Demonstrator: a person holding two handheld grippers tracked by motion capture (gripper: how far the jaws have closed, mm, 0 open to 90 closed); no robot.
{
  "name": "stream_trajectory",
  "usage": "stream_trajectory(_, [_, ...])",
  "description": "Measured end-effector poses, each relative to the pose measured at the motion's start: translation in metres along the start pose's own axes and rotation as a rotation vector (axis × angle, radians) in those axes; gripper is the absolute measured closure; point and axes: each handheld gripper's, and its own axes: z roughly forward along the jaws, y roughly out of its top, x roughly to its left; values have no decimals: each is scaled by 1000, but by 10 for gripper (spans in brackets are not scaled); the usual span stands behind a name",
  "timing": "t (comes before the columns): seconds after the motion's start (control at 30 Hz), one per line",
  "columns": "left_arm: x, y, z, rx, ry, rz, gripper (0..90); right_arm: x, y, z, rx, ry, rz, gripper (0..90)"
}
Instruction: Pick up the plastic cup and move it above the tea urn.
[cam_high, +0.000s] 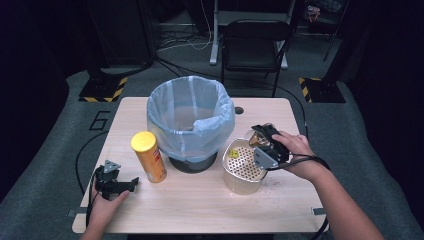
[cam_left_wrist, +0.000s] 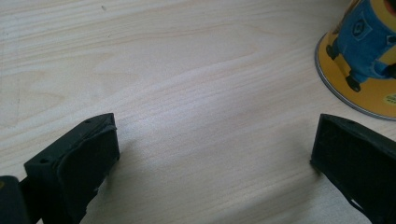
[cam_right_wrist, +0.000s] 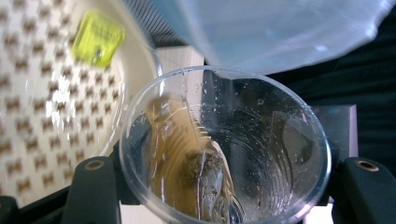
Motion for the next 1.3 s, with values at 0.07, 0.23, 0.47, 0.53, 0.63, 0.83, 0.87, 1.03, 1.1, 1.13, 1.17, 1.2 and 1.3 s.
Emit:
stream_trajectory(0.07, [0,0,0,0,0,1,6,5,5,1,39,-33,-123,348])
stream_trajectory(0.23, [0,0,0,0,0,0,7,20,17,3,121,-98,-362,357])
stream_trajectory(0.47, [0,0,0,0,0,0,6,25,28,6,190,-142,-633,360])
stream_trajectory(0.53, [0,0,0,0,0,0,7,27,29,6,193,-146,-636,359])
stream_trajectory(0.63, [0,0,0,0,0,0,7,26,30,5,189,-153,-639,358])
stream_trajectory(0.83, [0,0,0,0,-2,-2,6,25,30,2,172,-161,-635,353])
stream_trajectory(0.87, [0,0,0,0,0,-1,7,25,30,1,167,-156,-631,352])
stream_trajectory(1.03, [0,0,0,0,0,1,7,28,31,1,155,-163,-631,350])
stream_trajectory(1.1, [0,0,0,0,0,0,7,28,32,1,154,-162,-630,350])
stream_trajectory(1.13, [0,0,0,0,0,0,7,28,32,1,154,-162,-630,350])
stream_trajectory(1.17, [0,0,0,0,0,0,7,28,32,1,149,-163,-637,349])
stream_trajectory(1.2, [0,0,0,0,0,0,7,28,32,1,149,-163,-637,349])
stream_trajectory(1.3, [0,0,0,0,0,0,7,28,32,1,144,-158,-629,347])
